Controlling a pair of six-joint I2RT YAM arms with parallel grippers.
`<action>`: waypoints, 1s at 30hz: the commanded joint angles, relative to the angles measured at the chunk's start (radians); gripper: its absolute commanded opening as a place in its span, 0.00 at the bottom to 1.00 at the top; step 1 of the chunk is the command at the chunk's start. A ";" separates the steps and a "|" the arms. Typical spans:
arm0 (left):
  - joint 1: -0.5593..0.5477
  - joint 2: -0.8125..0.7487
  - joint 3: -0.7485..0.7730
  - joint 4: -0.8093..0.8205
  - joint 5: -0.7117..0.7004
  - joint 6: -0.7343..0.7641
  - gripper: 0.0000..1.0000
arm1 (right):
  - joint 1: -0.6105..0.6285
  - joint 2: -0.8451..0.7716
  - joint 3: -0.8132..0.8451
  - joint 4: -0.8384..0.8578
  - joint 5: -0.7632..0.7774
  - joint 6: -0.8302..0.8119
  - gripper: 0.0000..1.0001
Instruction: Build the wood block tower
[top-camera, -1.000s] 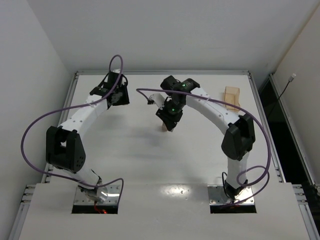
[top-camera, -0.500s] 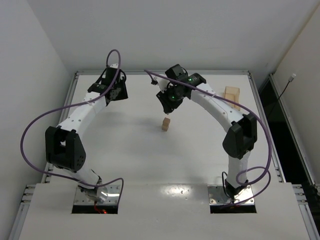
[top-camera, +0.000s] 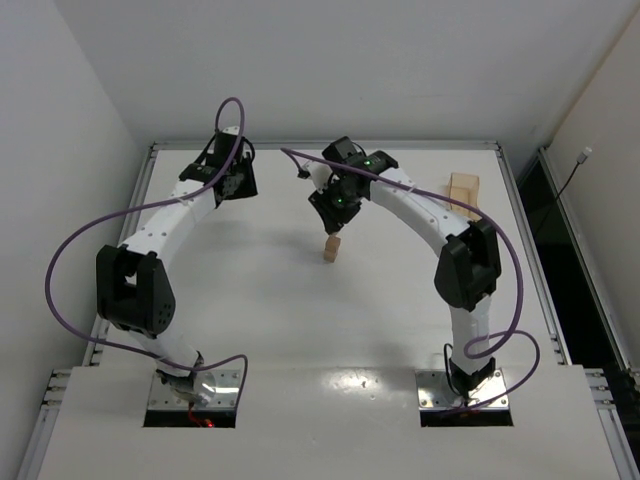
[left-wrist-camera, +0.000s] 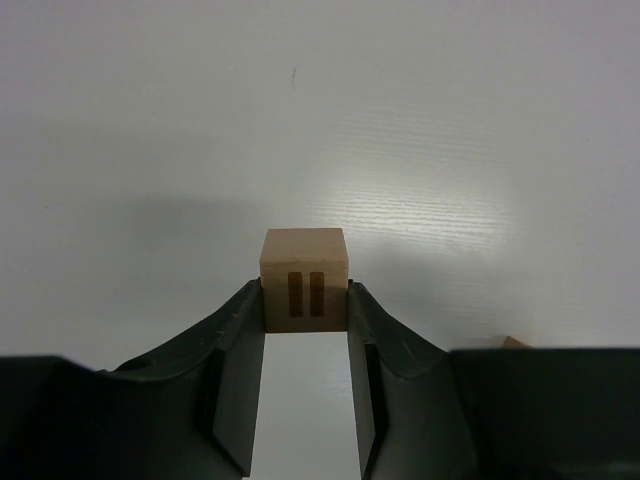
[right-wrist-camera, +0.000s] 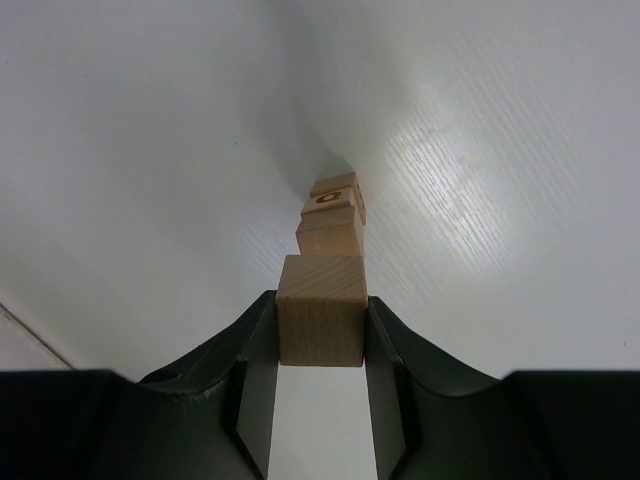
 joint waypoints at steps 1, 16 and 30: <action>0.010 -0.001 0.044 0.010 -0.006 0.002 0.00 | 0.009 -0.015 0.032 -0.007 -0.005 -0.011 0.00; 0.010 0.027 0.062 0.010 -0.006 0.002 0.00 | 0.018 0.012 -0.022 0.003 -0.014 -0.020 0.00; 0.010 0.036 0.062 0.001 0.005 0.002 0.00 | 0.018 0.031 -0.031 0.024 0.021 -0.020 0.00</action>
